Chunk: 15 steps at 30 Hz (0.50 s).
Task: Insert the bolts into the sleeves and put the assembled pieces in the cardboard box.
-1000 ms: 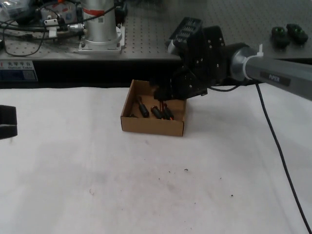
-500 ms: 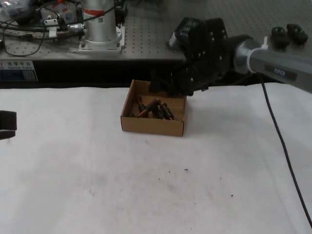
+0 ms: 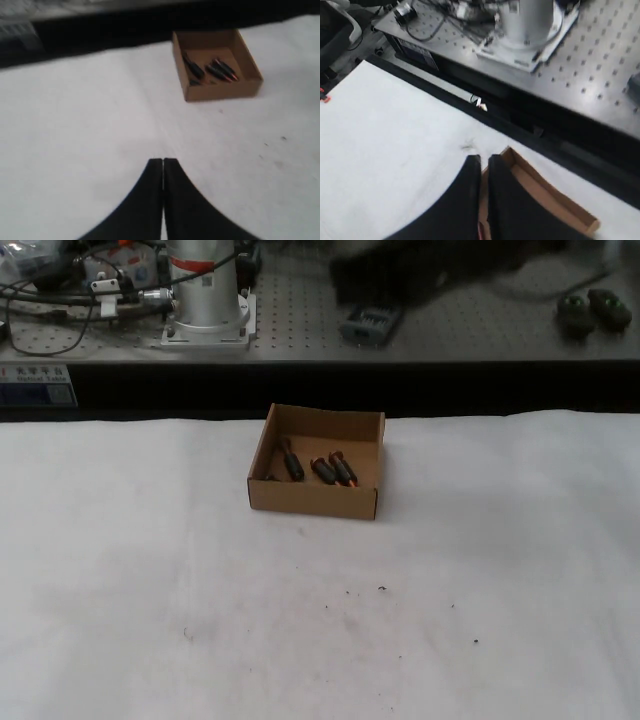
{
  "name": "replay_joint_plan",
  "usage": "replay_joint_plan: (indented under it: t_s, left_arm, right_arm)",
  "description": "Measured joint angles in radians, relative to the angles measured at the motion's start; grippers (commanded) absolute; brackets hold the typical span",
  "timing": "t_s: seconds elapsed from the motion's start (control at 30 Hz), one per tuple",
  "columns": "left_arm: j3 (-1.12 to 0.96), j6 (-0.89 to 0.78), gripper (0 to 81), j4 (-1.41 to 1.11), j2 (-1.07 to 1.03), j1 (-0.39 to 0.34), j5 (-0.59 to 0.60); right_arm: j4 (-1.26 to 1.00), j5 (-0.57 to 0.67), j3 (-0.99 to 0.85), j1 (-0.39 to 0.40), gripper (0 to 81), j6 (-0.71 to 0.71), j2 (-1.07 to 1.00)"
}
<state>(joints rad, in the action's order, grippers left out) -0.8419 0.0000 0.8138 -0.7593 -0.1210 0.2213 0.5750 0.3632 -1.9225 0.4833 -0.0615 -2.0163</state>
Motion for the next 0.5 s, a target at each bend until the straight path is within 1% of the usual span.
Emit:
replay_joint_plan:
  t_s: [0.03,0.13,0.2,0.23,0.3,0.43,0.47,0.5]
  left_arm:
    - [0.0,0.037,0.6,-0.031,0.062,0.002,-0.07]
    - [0.0,0.045,0.6,-0.128,0.157,0.008,-0.121]
    - [0.037,0.037,0.6,-0.216,0.216,0.01,-0.129]
    - [0.058,0.034,0.6,-0.226,0.224,0.01,-0.134]
    - [0.11,0.022,0.6,-0.237,0.231,0.01,-0.136]
    - [0.262,0.007,0.6,-0.272,0.231,0.01,-0.136]
    - [0.286,0.007,0.6,-0.289,0.231,0.01,-0.136]
    - [0.303,0.007,0.6,-0.31,0.231,0.01,-0.136]
  right_arm:
    - [0.014,0.0,0.015,-0.006,5.1,0.033,0.045]
    - [0.043,0.0,0.097,-0.02,5.1,0.082,0.184]
    - [0.028,-0.003,0.252,-0.026,5.1,0.1,0.336]
    - [-0.008,-0.002,0.394,-0.026,5.1,0.105,0.45]
    - [-0.079,-0.002,0.548,-0.026,5.1,0.111,0.566]
    - [-0.235,-0.001,0.808,-0.026,5.1,0.111,0.814]
    - [-0.242,-0.001,0.82,-0.026,5.1,0.111,0.868]
    - [-0.271,-0.001,0.87,-0.026,5.1,0.111,0.931]
